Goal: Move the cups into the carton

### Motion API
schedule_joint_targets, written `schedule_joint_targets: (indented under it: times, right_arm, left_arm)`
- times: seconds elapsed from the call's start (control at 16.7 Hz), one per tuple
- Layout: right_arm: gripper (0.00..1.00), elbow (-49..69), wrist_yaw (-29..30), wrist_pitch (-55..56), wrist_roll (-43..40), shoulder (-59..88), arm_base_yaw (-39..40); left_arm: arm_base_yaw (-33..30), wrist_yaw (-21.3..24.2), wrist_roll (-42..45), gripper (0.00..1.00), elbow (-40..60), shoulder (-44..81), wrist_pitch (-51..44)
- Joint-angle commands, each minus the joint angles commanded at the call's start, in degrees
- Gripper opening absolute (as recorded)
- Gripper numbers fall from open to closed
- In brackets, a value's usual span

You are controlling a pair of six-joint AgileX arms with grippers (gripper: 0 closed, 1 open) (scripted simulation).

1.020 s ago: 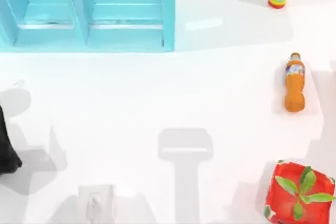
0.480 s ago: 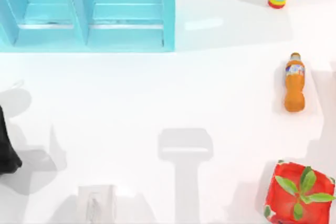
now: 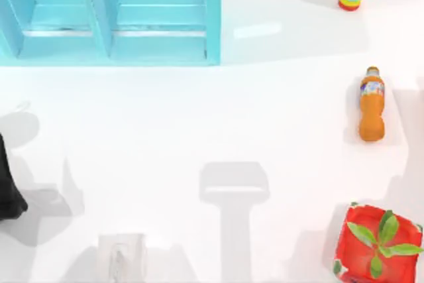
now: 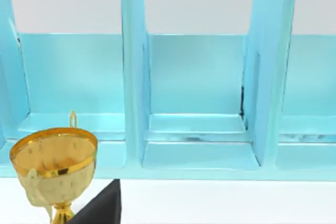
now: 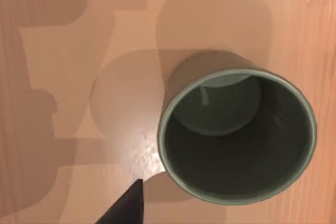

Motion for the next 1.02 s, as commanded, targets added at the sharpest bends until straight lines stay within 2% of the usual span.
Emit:
schedule_joint_targets:
  times: [0.48, 1.02]
  right_arm:
    - [1.0, 0.94, -0.06, -0.94, 0.03, 0.13, -0.23]
    - [1.0, 22.32, 0.02, -21.38, -0.25, 1.05, -0.44]
  left_arm:
    - [0.0, 0.0, 0.0, 1.0, 0.0, 0.0, 0.0]
    - [0.0, 0.0, 0.0, 1.0, 0.0, 0.0, 0.0]
